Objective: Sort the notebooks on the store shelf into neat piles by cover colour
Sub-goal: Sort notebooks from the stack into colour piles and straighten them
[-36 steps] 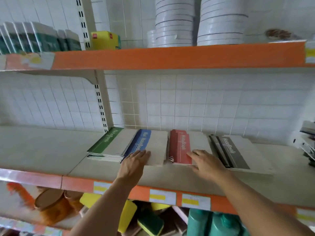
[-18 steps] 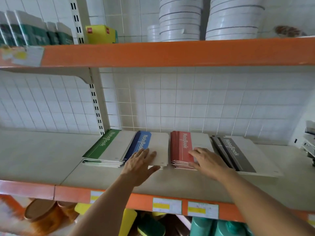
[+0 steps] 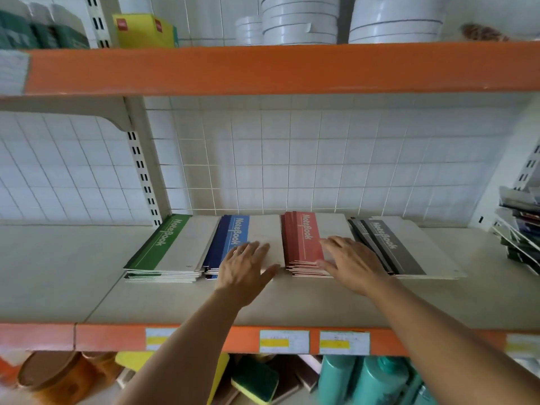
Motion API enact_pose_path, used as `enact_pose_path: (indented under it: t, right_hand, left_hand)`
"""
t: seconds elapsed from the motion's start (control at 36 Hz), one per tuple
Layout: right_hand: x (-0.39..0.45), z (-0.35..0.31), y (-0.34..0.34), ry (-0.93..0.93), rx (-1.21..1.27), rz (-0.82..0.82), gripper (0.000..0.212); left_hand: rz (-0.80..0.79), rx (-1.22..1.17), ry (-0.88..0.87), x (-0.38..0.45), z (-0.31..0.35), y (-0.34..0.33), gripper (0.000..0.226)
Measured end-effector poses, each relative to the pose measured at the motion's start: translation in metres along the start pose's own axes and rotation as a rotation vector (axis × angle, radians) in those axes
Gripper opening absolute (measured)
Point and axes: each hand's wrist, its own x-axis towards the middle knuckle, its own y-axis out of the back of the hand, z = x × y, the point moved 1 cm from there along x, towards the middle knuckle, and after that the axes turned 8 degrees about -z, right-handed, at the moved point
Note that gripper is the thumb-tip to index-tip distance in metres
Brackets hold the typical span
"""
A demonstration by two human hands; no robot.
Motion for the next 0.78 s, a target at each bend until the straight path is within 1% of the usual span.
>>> enact_pose_path:
  t: [0.03, 0.06, 0.11, 0.28, 0.39, 0.44, 0.53, 0.58, 0.72, 0.78]
  right_hand:
    - [-0.003, 0.000, 0.000, -0.004, -0.002, 0.011, 0.059]
    - [-0.007, 0.001, -0.001, -0.004, -0.006, 0.020, 0.057]
    - [-0.016, 0.003, -0.001, -0.004, -0.008, 0.019, 0.055]
    - [-0.053, 0.022, 0.003, -0.043, 0.007, -0.003, 0.054]
    - [-0.086, 0.049, 0.002, -0.080, 0.039, 0.009, 0.053]
    - [-0.107, 0.064, 0.004, -0.102, 0.041, 0.026, 0.052]
    - [-0.140, 0.088, 0.009, -0.106, 0.016, 0.043, 0.051]
    - [-0.162, 0.105, 0.013, -0.109, 0.002, 0.033, 0.051]
    - [-0.211, 0.152, 0.020, -0.134, -0.027, 0.048, 0.052]
    - [-0.230, 0.170, 0.024, -0.155, -0.040, 0.025, 0.053]
  left_hand:
    - [-0.007, -0.010, -0.006, 0.000, 0.003, 0.000, 0.078]
    - [-0.006, -0.015, -0.013, -0.001, 0.007, -0.001, 0.066]
    - [0.012, -0.011, -0.025, -0.004, 0.017, 0.001, 0.059]
    - [0.021, -0.021, -0.056, -0.015, 0.053, -0.002, 0.055]
    - [0.042, -0.047, -0.066, -0.024, 0.088, -0.003, 0.070]
    - [0.102, -0.037, -0.071, -0.028, 0.106, -0.002, 0.063]
    - [0.148, -0.045, -0.057, -0.036, 0.136, 0.000, 0.055]
    - [0.123, -0.041, -0.058, -0.041, 0.159, 0.002, 0.058]
    - [0.127, -0.047, -0.087, -0.055, 0.220, 0.011, 0.058]
    - [0.167, -0.049, -0.104, -0.059, 0.245, 0.015, 0.058]
